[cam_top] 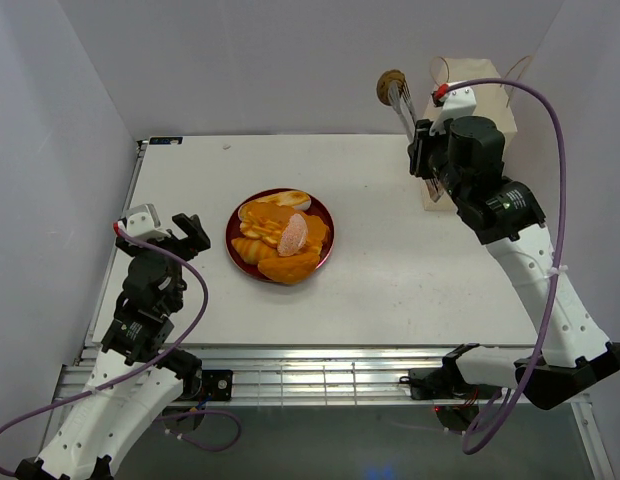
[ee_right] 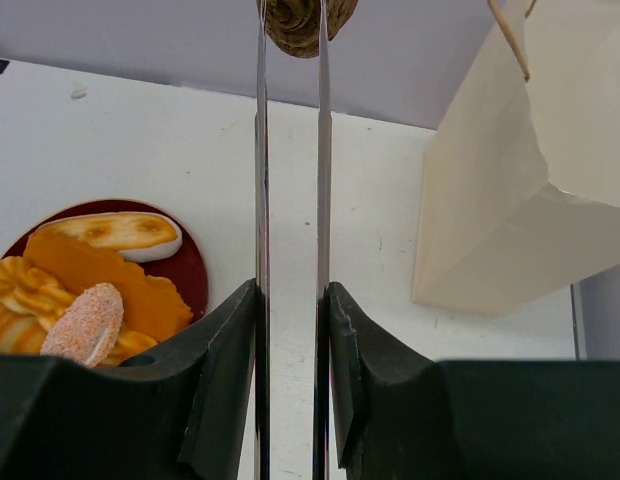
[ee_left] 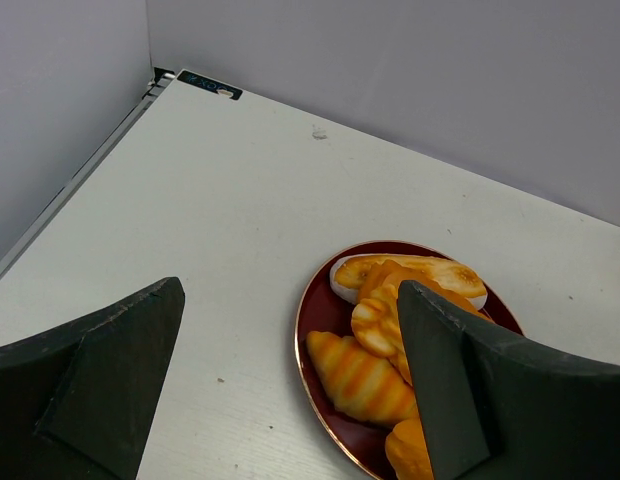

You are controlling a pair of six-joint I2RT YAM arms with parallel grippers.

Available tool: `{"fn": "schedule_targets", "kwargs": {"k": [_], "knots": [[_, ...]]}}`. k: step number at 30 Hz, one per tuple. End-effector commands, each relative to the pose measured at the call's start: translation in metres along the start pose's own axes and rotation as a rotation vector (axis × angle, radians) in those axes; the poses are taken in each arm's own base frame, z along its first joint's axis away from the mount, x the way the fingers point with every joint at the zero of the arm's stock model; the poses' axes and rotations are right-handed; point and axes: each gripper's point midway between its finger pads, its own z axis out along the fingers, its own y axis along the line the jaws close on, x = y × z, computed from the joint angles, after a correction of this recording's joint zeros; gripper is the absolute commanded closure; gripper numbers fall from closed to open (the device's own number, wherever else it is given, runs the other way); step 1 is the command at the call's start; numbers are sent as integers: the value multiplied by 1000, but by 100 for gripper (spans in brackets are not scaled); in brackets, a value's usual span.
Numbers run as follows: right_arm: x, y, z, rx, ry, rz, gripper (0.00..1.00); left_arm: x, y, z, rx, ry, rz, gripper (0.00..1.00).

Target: Place the fake bread into the paper bag

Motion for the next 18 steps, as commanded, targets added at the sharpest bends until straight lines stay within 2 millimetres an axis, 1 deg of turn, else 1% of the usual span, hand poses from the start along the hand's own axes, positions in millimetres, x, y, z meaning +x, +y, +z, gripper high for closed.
{"fn": "schedule_targets", "kwargs": {"k": [1, 2, 4, 5, 7, 11, 13, 14, 18], "knots": [[-29, -19, -10, 39, -90, 15, 83, 0, 0, 0, 0, -4, 8, 2], [-33, -27, -12, 55, -102, 21, 83, -1, 1, -1, -3, -8, 7, 2], [-38, -35, -15, 72, -116, 25, 84, -2, 2, -1, -8, -10, 4, 2], [-40, -44, -17, 95, -122, 29, 84, -3, 2, -1, -7, -14, 1, 2], [-44, -52, -24, 115, -139, 39, 83, -2, 0, -2, 4, -13, -2, 2], [-42, -72, -29, 177, -146, 60, 84, -2, -1, -2, 9, -11, -1, 2], [-39, -77, -29, 190, -142, 70, 84, -3, -1, -2, 10, -12, -3, 2], [-39, -82, -30, 203, -145, 76, 84, -3, -1, -2, 11, -14, -5, 2], [-40, -90, -32, 223, -155, 90, 84, -5, -1, -3, 12, -18, -8, 2]]}}
